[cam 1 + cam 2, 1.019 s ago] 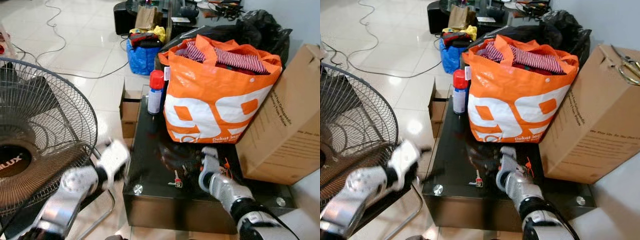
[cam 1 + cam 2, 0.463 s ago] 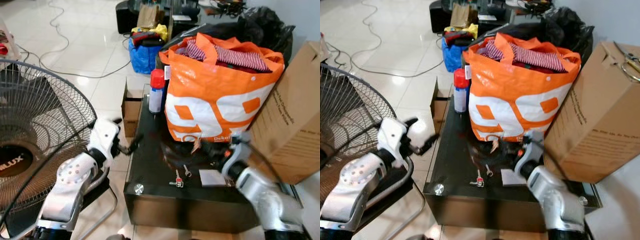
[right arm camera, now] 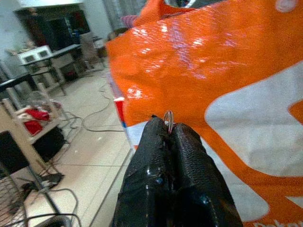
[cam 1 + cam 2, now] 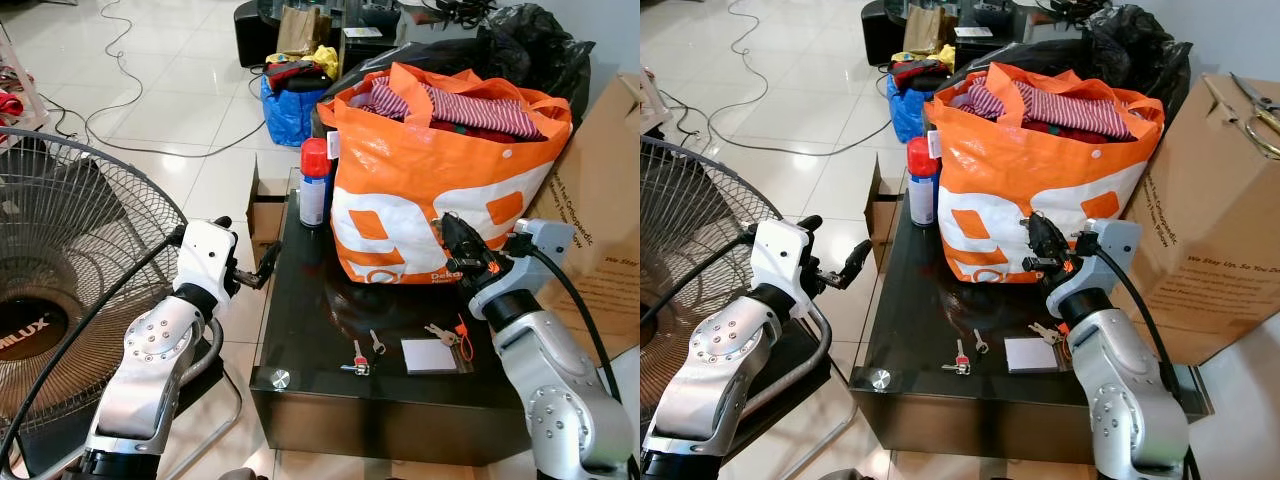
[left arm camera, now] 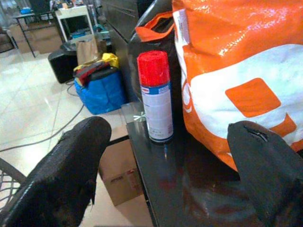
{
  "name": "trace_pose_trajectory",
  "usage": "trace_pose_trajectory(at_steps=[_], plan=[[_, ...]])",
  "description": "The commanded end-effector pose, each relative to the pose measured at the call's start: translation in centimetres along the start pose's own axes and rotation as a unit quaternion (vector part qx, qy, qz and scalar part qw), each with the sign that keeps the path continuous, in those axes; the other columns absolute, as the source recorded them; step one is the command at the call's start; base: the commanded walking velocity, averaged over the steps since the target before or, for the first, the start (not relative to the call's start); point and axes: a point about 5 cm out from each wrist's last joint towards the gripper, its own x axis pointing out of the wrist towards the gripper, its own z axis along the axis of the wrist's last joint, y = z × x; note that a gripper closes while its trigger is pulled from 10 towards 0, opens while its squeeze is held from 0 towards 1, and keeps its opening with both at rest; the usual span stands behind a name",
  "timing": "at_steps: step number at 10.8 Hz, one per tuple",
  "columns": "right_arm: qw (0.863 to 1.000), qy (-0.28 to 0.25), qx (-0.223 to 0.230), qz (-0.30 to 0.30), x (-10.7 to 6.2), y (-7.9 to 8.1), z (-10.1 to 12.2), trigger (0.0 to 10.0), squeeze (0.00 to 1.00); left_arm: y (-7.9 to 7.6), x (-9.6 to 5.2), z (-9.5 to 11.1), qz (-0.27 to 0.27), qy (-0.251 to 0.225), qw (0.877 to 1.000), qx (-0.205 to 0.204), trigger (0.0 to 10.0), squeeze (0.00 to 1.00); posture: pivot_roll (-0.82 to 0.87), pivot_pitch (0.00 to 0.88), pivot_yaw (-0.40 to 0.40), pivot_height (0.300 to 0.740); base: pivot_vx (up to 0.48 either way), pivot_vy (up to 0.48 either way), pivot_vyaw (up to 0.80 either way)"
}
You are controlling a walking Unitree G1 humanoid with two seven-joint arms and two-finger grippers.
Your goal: Hang keys on a hook
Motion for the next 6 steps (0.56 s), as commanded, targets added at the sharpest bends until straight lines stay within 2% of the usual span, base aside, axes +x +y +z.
trace_pose_trajectory(at_steps=[1, 4, 6], plan=[[1.0, 0.001, -0.007, -0.009, -0.03, 0.28, 0.06, 10.0, 0.0, -0.21, 0.41, 0.11, 0.0, 0.002, 1.0, 0.005, 10.0, 0.0, -0.09, 0.0, 0.001, 0.74, 0.0, 0.0, 0.0], [0.998, 0.006, -0.02, -0.052, 0.5, -0.51, -0.13, 10.0, 0.0, -0.16, 0.92, 0.47, 0.011, -0.004, 1.0, 0.02, 10.0, 0.0, -0.09, 0.0, -0.002, 0.74, 0.0, 0.0, 0.0], [0.998, 0.006, -0.032, -0.045, 0.65, -0.3, -0.01, 10.0, 0.0, -0.24, 0.98, 0.45, 0.013, -0.003, 1.0, 0.02, 10.0, 0.0, -0.09, 0.0, -0.006, 0.74, 0.0, 0.0, 0.0]])
